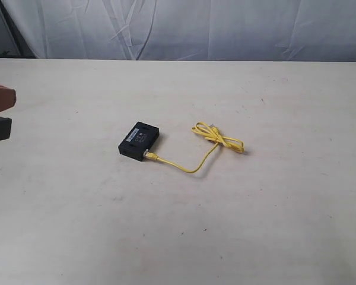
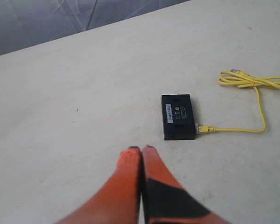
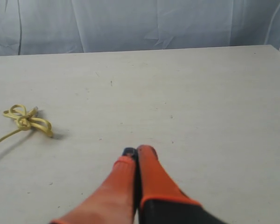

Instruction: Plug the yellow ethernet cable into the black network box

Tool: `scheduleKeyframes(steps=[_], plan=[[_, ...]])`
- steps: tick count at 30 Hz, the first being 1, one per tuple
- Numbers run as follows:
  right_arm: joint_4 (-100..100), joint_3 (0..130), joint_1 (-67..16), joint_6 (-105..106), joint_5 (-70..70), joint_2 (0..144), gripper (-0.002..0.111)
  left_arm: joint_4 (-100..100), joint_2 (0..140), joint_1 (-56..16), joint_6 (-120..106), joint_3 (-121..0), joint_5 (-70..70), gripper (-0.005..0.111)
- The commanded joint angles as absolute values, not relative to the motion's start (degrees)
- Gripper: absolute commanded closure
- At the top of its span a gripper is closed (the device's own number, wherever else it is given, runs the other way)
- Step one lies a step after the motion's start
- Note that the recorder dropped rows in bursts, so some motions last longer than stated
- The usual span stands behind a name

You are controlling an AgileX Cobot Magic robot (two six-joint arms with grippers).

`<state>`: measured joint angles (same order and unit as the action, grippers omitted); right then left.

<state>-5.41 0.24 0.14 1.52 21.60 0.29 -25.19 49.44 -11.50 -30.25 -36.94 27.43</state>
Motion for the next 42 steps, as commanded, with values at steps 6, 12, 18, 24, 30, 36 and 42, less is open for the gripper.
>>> scheduleKeyframes(steps=[6, 12, 18, 24, 30, 36, 42], plan=[[-7.01, 0.0, -0.06, 1.54, 20.92, 0.0, 0.108, -23.67, 43.69, -11.57, -30.42, -35.78, 26.91, 0.107], [-7.01, 0.0, -0.06, 1.54, 20.92, 0.0, 0.108, -23.67, 39.37, -11.57, -30.42, -27.65, 21.42, 0.107], [-7.01, 0.0, -0.06, 1.54, 20.92, 0.0, 0.108, -23.89, 33.5, -11.57, -30.42, -18.3, 10.28, 0.107], [-6.95, 0.0, -0.06, 1.54, 20.79, 0.0, 0.108, -23.46, 26.21, -10.84, -30.42, -10.77, 7.59, 0.107], [-6.95, 0.0, -0.06, 1.54, 20.79, 0.0, 0.108, -23.46, 18.67, -6.59, -30.42, -4.97, 6.77, 0.107], [-6.95, 0.0, -0.06, 1.54, 20.79, 0.0, 0.108, -23.6, 10.65, -6.3, -30.42, -0.17, 6.5, 0.107], [-6.95, 0.0, -0.06, 1.54, 20.79, 0.0, 0.108, -23.21, 2.5, -6.3, -30.42, 0.0, 11.13, 0.107]])
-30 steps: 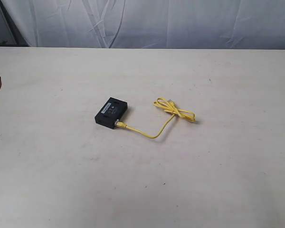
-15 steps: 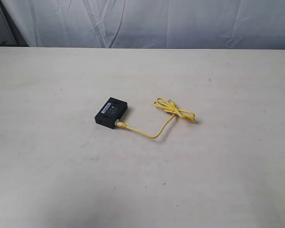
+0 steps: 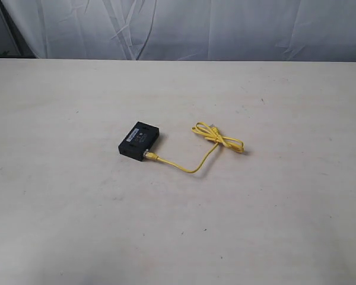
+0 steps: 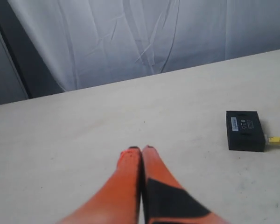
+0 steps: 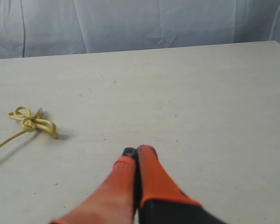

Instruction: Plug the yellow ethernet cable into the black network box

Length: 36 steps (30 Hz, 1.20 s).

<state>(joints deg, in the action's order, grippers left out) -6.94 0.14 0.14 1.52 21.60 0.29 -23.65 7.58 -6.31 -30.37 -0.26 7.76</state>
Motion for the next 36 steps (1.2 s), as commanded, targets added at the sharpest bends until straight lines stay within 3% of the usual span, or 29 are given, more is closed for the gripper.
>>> scheduleKeyframes(steps=[1, 16, 23, 36], plan=[[-6.95, 0.0, -0.06, 1.54, 20.79, 0.0, 0.108, -22.59, 1.12, -6.41, -30.42, 0.0, 12.23, 0.107], [-8.18, 0.0, -0.06, 1.54, 20.77, 0.0, 0.108, -22.22, 0.0, -6.41, -27.77, 0.0, 14.26, 0.107], [-8.18, 0.0, -0.06, 1.54, 20.77, 0.0, 0.108, -7.46, 0.0, -6.41, -8.86, 0.0, 14.15, 0.107], [-8.18, 0.0, -0.06, 1.54, 20.77, 0.0, 0.108, -3.3, 0.0, -6.41, -3.33, 0.0, 13.71, 0.107]])
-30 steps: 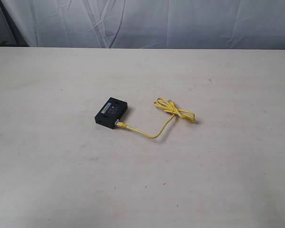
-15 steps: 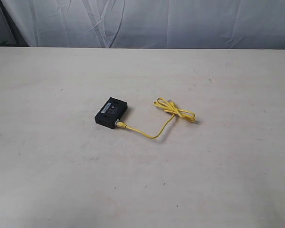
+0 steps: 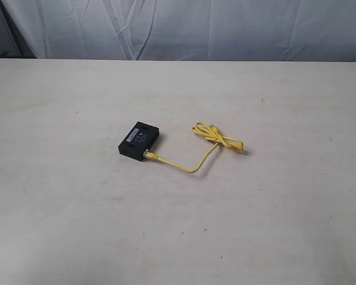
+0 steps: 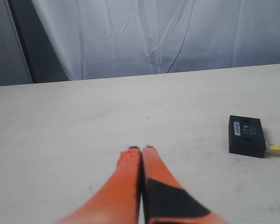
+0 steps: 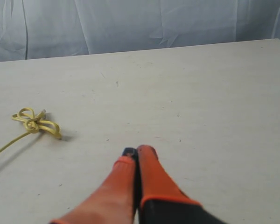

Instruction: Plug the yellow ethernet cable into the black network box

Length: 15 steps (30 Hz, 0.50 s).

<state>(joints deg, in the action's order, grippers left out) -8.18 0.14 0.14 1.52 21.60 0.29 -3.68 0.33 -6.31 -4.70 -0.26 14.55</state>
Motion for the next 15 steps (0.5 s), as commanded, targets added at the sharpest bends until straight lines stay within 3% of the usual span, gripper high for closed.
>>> scheduleKeyframes(steps=[1, 15], plan=[[-8.18, 0.0, -0.06, 1.54, 20.77, 0.0, 0.108, -3.3, 0.0, -6.41, -3.33, 0.0, 13.71, 0.107], [-8.24, 0.0, -0.06, 1.54, 20.62, 0.0, 0.108, -2.92, 0.0, -6.41, -3.44, 0.0, 13.71, 0.107]])
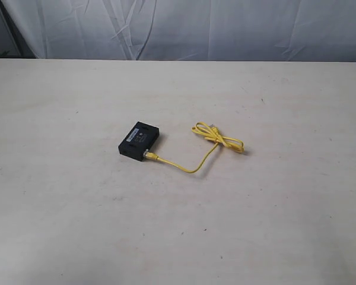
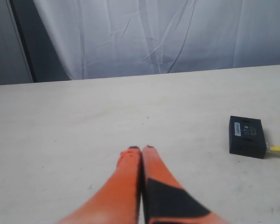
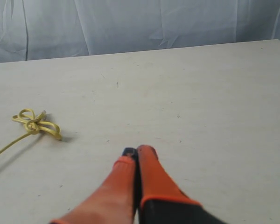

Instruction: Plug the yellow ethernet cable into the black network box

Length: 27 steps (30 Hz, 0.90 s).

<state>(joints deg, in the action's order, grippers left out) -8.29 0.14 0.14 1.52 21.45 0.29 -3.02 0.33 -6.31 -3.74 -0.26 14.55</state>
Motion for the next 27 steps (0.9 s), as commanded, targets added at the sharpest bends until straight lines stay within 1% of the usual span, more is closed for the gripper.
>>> scheduleKeyframes(steps=[1, 10, 17, 27], plan=[[-8.24, 0.0, -0.06, 1.54, 20.62, 0.0, 0.108, -2.92, 0.0, -6.41, -3.44, 0.0, 13.71, 0.107], [-8.24, 0.0, -0.06, 1.54, 20.62, 0.0, 0.108, -2.92, 0.0, -6.41, -3.44, 0.0, 13.71, 0.107], [-8.24, 0.0, -0.06, 1.54, 20.83, 0.0, 0.108, -2.68, 0.0, -2.58, -3.44, 0.0, 13.71, 0.107], [-8.24, 0.0, -0.06, 1.54, 20.83, 0.0, 0.108, -2.68, 0.0, -2.45, -3.44, 0.0, 13.71, 0.107]])
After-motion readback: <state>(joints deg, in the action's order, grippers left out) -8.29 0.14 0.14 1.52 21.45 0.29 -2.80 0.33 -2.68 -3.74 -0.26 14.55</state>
